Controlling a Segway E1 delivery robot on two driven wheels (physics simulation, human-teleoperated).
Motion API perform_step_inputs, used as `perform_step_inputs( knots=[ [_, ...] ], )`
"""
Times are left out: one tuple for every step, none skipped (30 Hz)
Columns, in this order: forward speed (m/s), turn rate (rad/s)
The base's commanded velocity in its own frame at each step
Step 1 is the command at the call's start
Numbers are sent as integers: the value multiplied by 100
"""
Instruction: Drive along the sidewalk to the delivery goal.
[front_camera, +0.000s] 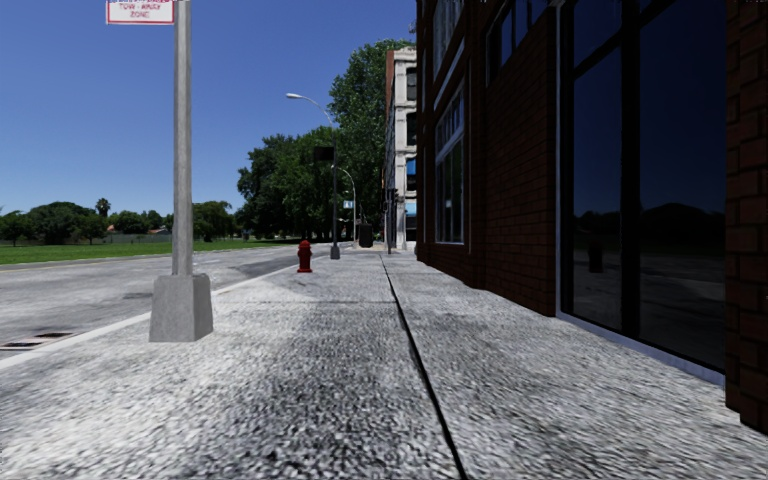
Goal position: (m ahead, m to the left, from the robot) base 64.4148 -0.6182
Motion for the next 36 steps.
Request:
perform_step_inputs(
  knots=[
    [200,0],
    [200,0],
    [200,0],
    [200,0],
    [200,0],
    [200,0],
    [200,0],
    [200,0],
    [200,0],
    [200,0],
    [200,0],
    [200,0],
    [200,0],
    [200,0],
    [200,0],
    [200,0],
    [200,0],
    [200,0],
    [200,0],
    [200,0],
    [200,0],
    [200,0],
    [200,0],
    [200,0],
    [200,0],
    [200,0],
    [200,0],
    [200,0],
    [200,0],
    [200,0],
    [200,0],
    [200,0],
    [200,0],
    [200,0],
    [200,0],
    [200,0]
  ],
)
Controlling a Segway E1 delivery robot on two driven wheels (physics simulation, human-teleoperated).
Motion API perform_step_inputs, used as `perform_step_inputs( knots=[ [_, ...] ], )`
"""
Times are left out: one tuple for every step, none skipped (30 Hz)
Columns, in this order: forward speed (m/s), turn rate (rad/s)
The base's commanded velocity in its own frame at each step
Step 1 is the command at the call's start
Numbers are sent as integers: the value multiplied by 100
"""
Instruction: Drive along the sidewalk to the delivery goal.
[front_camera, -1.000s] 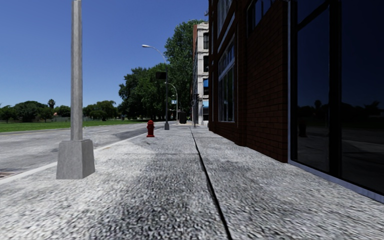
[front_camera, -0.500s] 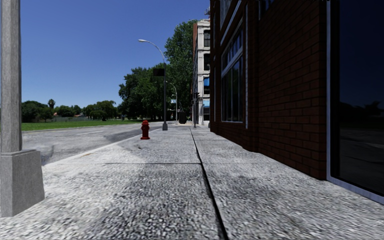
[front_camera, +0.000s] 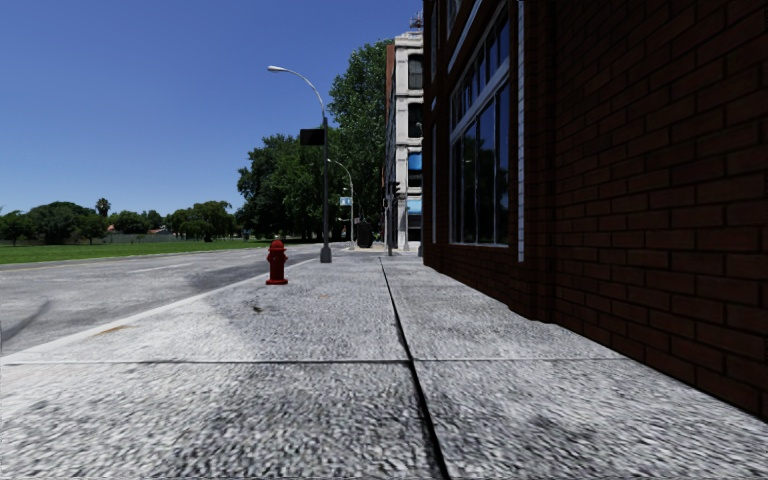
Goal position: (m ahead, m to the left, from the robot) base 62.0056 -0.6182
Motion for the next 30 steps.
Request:
perform_step_inputs(
  knots=[
    [200,0],
    [200,0],
    [200,0],
    [200,0],
    [200,0],
    [200,0],
    [200,0],
    [200,0],
    [200,0],
    [200,0],
    [200,0],
    [200,0],
    [200,0],
    [200,0],
    [200,0],
    [200,0],
    [200,0],
    [200,0],
    [200,0],
    [200,0],
    [200,0],
    [200,0],
    [200,0],
    [200,0],
    [200,0],
    [200,0],
    [200,0],
    [200,0],
    [200,0],
    [200,0]
  ],
)
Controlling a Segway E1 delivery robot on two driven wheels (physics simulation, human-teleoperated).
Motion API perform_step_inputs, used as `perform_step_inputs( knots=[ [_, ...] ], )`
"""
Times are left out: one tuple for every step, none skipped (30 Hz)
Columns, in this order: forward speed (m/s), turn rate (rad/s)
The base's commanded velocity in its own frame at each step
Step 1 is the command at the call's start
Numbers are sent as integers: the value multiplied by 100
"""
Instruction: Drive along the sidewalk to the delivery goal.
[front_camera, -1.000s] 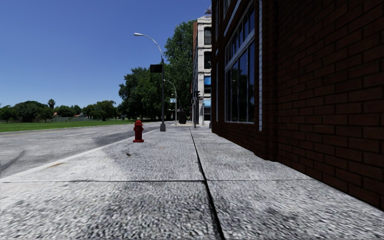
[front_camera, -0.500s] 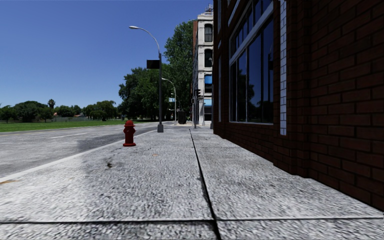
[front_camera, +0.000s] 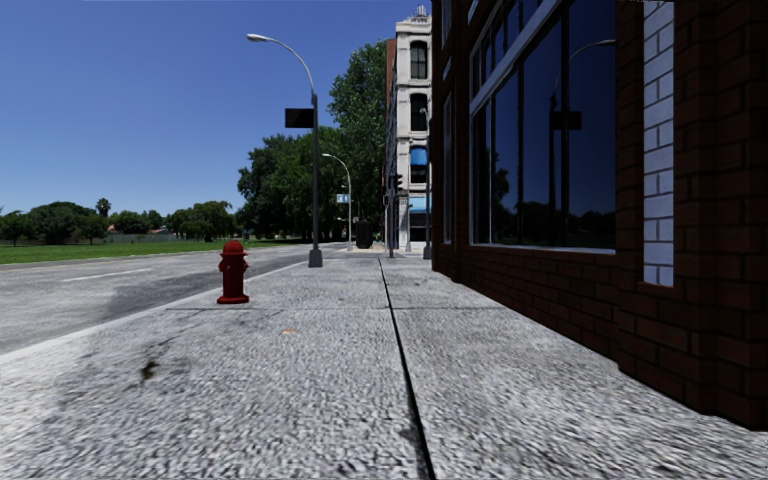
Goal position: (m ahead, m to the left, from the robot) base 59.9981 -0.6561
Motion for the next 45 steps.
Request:
perform_step_inputs(
  knots=[
    [200,0],
    [200,0],
    [200,0],
    [200,0],
    [200,0],
    [200,0],
    [200,0],
    [200,0],
    [200,0],
    [200,0],
    [200,0],
    [200,0],
    [200,0],
    [200,0],
    [200,0],
    [200,0],
    [200,0],
    [200,0],
    [200,0],
    [200,0],
    [200,0],
    [200,0],
    [200,0],
    [200,0],
    [200,0],
    [200,0],
    [200,0],
    [200,0],
    [200,0],
    [200,0],
    [200,0],
    [200,0],
    [200,0],
    [200,0],
    [200,0],
    [200,0],
    [200,0],
    [200,0],
    [200,0],
    [200,0],
    [200,0],
    [200,0],
    [200,0],
    [200,0],
    [200,0]
  ],
)
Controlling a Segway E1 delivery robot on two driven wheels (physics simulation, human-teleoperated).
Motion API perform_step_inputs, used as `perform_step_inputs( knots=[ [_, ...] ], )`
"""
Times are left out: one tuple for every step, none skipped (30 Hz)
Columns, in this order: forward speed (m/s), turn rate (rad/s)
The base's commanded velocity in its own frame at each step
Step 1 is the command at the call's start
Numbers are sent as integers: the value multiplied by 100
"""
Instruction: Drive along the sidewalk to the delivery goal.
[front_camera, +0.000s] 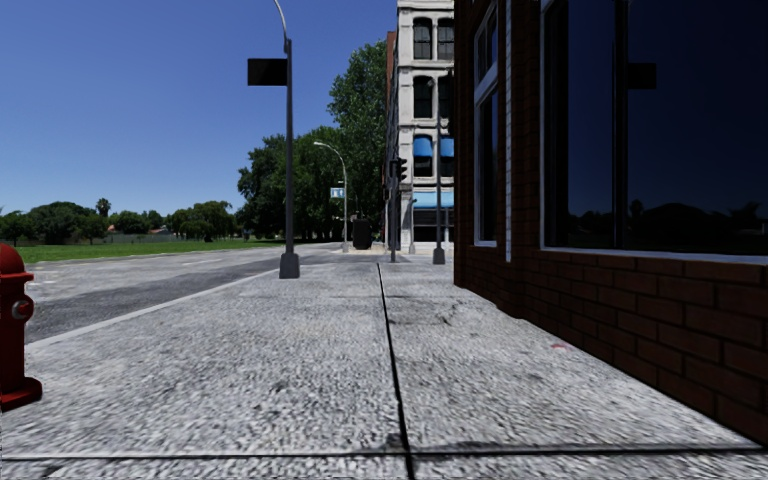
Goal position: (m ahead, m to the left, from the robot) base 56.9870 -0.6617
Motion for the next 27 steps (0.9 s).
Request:
perform_step_inputs(
  knots=[
    [200,0],
    [200,0],
    [200,0],
    [200,0],
    [200,0],
    [200,0],
    [200,0],
    [200,0],
    [200,0],
    [200,0],
    [200,0],
    [200,0],
    [200,0],
    [200,0],
    [200,0],
    [200,0],
    [200,0],
    [200,0],
    [200,0],
    [200,0],
    [200,0],
    [200,0],
    [200,0],
    [200,0],
    [200,0],
    [200,0],
    [200,0]
  ],
)
